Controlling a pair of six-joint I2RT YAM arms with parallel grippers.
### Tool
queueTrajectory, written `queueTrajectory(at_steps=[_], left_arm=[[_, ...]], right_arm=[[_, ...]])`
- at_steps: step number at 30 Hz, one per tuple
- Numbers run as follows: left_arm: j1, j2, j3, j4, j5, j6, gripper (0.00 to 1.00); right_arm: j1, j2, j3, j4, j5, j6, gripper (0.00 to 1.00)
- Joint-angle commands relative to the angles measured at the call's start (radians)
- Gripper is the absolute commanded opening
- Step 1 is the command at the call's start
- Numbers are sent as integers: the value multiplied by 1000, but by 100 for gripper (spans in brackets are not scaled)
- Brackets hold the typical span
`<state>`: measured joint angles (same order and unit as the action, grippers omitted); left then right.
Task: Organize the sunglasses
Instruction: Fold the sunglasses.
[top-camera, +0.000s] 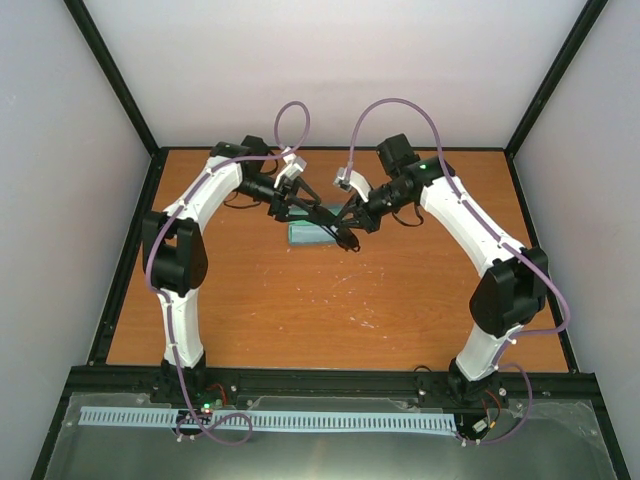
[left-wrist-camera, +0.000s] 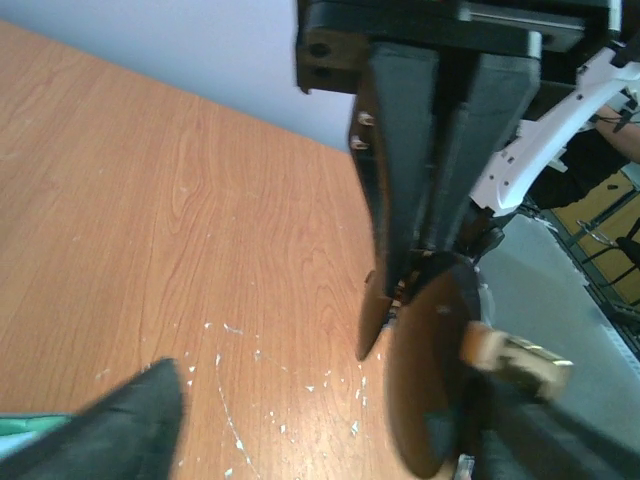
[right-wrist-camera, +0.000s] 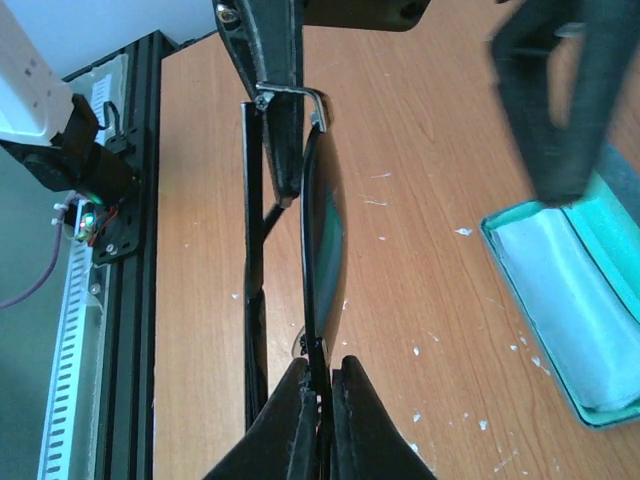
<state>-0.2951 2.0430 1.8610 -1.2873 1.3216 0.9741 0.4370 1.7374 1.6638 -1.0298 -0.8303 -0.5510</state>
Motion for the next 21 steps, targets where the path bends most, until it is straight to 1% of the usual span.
queueTrajectory(at_steps=[1, 2, 6, 10, 14, 21], left_arm=[[2, -31, 15, 16, 9, -10, 97], [11, -33, 12, 25, 8, -19, 99], [55, -36, 13, 57, 4, -52, 100], [116, -40, 12, 92, -30, -83, 100], [171, -38, 18, 136, -70, -122, 100], [221, -22, 43, 158, -78, -162, 100]], right_arm=[[3, 24, 25, -25, 59, -52, 3], [3, 28, 28, -28, 62, -54, 3], [3, 42, 38, -23, 107, -60, 3], [4, 48, 55, 11, 230, -62, 3], [19, 58, 61, 91, 382, -65, 3], [95, 113, 89, 159, 534, -133, 3]])
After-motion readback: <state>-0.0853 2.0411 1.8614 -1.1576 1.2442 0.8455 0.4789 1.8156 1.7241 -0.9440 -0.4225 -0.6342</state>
